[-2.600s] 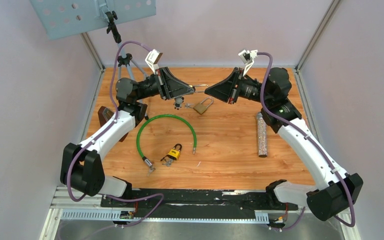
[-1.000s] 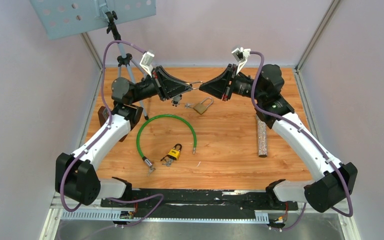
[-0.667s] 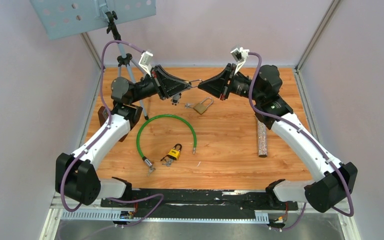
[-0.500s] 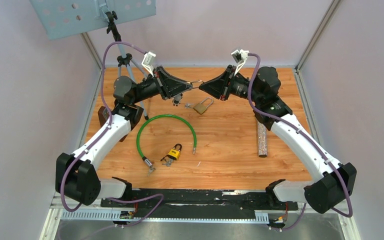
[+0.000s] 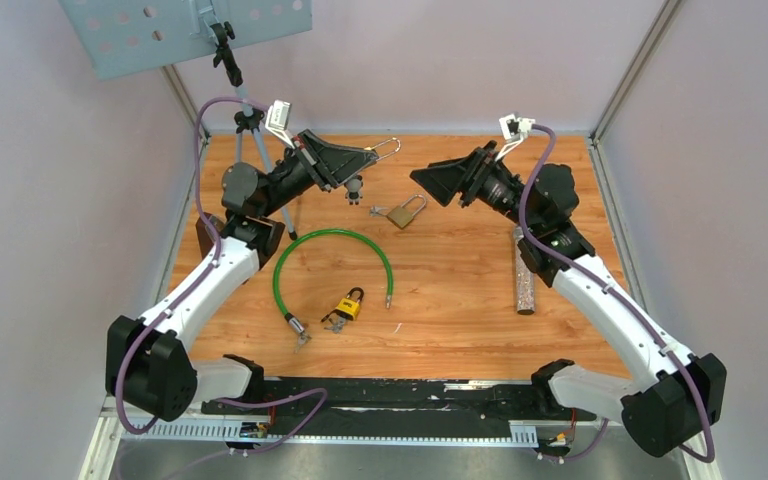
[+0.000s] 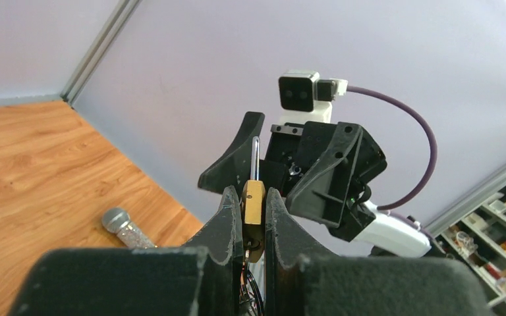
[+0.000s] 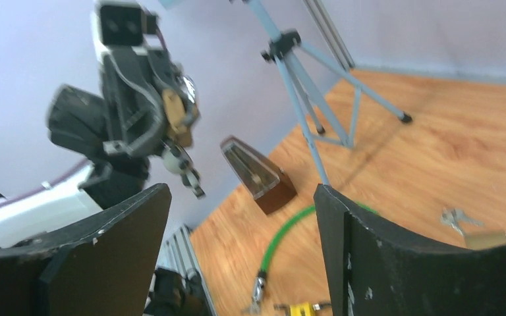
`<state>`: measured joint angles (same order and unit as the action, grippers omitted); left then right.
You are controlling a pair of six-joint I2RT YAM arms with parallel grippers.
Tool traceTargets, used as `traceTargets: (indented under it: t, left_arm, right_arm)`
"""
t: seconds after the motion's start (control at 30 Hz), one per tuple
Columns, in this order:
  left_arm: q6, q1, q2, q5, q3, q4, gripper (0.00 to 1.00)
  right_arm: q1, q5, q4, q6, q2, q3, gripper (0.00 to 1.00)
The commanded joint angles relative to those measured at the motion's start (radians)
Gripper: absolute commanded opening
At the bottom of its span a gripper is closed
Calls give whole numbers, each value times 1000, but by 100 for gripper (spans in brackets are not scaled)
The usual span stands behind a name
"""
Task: Lock with the key
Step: Lock the lock.
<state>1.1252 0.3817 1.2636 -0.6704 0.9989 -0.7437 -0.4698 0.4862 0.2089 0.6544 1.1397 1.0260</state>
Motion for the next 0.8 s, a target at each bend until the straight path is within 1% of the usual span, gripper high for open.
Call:
traceTargets:
  t: [0.0,0.17,0.23,0.33,0.43,0.47,0.5,0.53,0.7,0.73,0.77]
  left_arm:
    - [119,-4,-26,77,-17,-123,0]
    - [218,-3,2,66,-6,-165,0]
    - [232,-3,6,68,-10,-172,0]
    - [244,-4,10,72,-10,-182,0]
    - [251,-3,15,68,-8,-187,0]
    - [252,-3,16,68,-8,-188,0]
    - [252,-4,17,67,-8,-188,0]
    - [250,-4,18,67,-6,-185,0]
    - [231,-4,24,59,15,-157,0]
    - [230,-4,27,57,20,-156,0]
    - [229,-4,28,53,22,-156,0]
  right_arm:
    - [0,-60,235,186,23,28,82]
    - [-2,-21,251,284,122,148,83]
    - [-5,-6,269,315,150,176,80]
    - [-13,16,267,338,190,221,70]
    - [-21,44,280,360,227,249,58]
    - [-25,49,289,368,235,256,51]
    - [-29,57,301,369,244,263,48]
    - [-35,60,306,369,252,272,47]
    - [-56,71,295,363,278,301,50]
    - [-58,69,294,364,284,301,50]
    - [-60,68,294,365,289,304,48]
